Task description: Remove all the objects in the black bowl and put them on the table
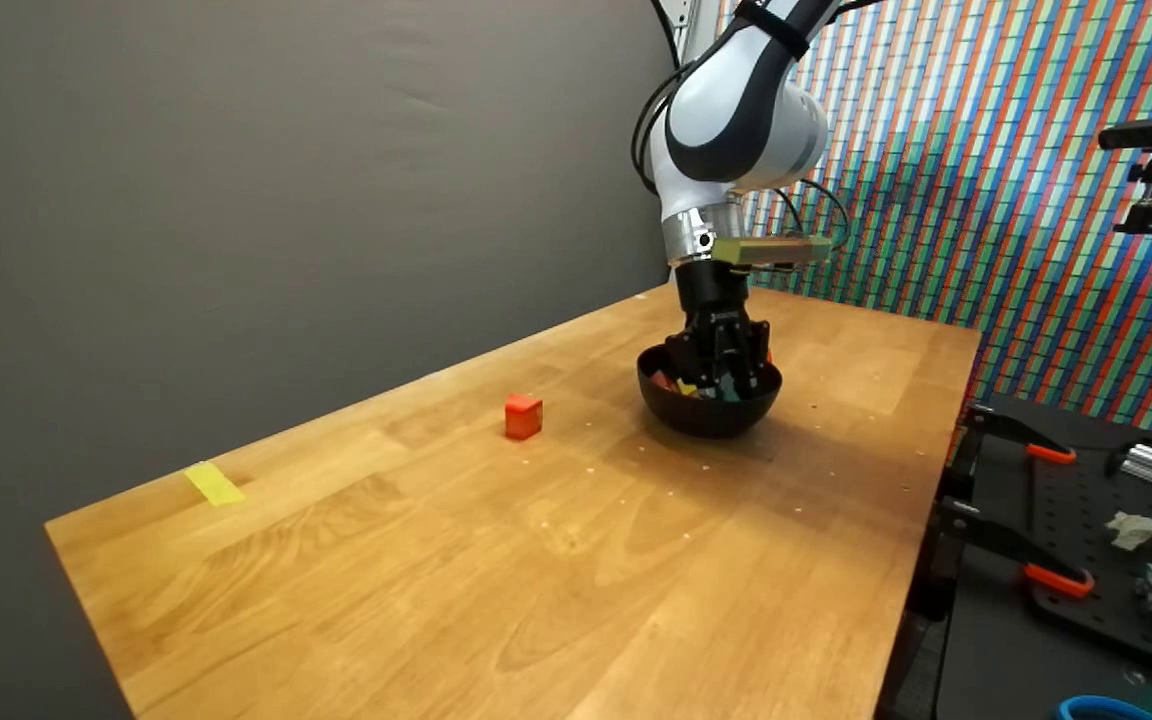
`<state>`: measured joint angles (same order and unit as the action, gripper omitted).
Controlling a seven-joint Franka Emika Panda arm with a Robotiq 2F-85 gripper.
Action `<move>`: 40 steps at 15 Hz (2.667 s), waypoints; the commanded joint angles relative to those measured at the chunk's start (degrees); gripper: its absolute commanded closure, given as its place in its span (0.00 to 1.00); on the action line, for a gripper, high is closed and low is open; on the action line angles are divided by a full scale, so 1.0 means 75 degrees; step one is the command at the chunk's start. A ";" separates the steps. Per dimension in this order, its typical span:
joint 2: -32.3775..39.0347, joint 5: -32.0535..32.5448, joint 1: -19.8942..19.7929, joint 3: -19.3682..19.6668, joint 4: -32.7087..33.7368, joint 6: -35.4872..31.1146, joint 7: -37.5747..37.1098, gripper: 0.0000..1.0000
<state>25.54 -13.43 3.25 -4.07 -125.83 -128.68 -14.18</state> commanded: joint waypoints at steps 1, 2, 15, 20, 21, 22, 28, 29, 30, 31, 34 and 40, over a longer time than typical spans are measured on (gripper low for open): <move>0.0081 -0.0256 0.0017 0.0062 0.0229 0.0156 -0.0191 0.81; -0.0016 -0.0216 0.0051 0.0088 0.0185 0.0140 -0.0257 0.81; -0.2127 0.3348 0.1763 -0.0571 -0.0306 -0.0844 -0.2067 0.81; -0.0984 0.4529 0.2496 -0.0753 -0.0141 -0.1533 -0.2481 0.81; -0.0791 0.4637 0.2617 -0.0720 -0.0116 -0.1672 -0.2470 0.81; -0.0609 0.4764 0.2739 -0.0661 -0.0099 -0.1817 -0.2499 0.81; -0.0360 0.4915 0.3027 -0.0355 -0.0343 -0.2196 -0.2336 0.49; -0.0493 0.4905 0.3017 -0.0316 -0.0464 -0.2201 -0.2315 0.29; -0.0699 0.4869 0.2962 -0.0317 -0.0624 -0.2210 -0.2212 0.23; -0.0865 0.4877 0.2943 -0.0293 -0.0729 -0.2179 -0.2164 0.15; -0.1714 0.4818 0.2767 -0.0302 -0.1217 -0.2149 -0.1904 0.00; -0.3181 0.5374 0.1805 0.0093 -0.2277 -0.2550 -0.2184 0.00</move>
<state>7.23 25.36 21.26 -4.28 -137.40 -144.40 -30.02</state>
